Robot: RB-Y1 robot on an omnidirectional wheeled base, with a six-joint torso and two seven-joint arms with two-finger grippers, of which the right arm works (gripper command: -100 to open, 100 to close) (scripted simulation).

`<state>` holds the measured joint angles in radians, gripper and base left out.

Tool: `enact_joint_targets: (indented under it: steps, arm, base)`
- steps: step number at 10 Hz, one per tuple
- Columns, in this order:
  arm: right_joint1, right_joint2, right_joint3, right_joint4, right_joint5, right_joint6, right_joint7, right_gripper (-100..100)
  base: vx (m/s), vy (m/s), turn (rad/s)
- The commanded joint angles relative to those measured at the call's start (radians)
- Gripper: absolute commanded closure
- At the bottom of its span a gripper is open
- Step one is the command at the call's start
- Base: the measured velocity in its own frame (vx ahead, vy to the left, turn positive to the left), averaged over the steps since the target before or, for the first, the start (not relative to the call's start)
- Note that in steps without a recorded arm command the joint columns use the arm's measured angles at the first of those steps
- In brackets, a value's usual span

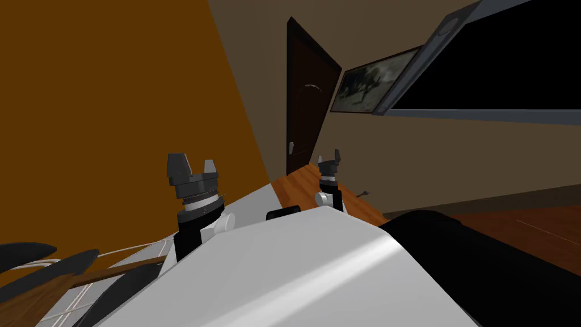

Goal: Pull the door open

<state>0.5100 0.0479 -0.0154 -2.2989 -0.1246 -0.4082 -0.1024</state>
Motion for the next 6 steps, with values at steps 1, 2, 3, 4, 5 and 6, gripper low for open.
enact_joint_targets:
  steps: [1,2,3,4,5,6]
  arm:
    - [-0.001,-0.016,0.002,0.021,-0.031,-0.005,-0.021,-100]
    - [-0.002,-0.024,0.002,0.033,-0.05,-0.007,-0.033,-100]
    - [-0.003,-0.035,0.004,0.05,-0.076,-0.011,-0.05,-100]
    - [-0.003,-0.04,0.004,0.058,-0.09,-0.013,-0.059,-100]
    - [-0.005,-0.052,0.006,0.078,-0.12,-0.018,-0.079,-100]
    - [-0.005,-0.058,0.007,0.089,-0.137,-0.02,-0.09,-100]
  base:
    - [0.089,-0.085,0.298]
    - [0.133,-0.094,0.308]
    - [0.14,-0.083,0.269]
    - [0.114,-0.086,0.149]
    - [0.108,-0.115,0.253]
    - [0.111,-0.117,0.208]
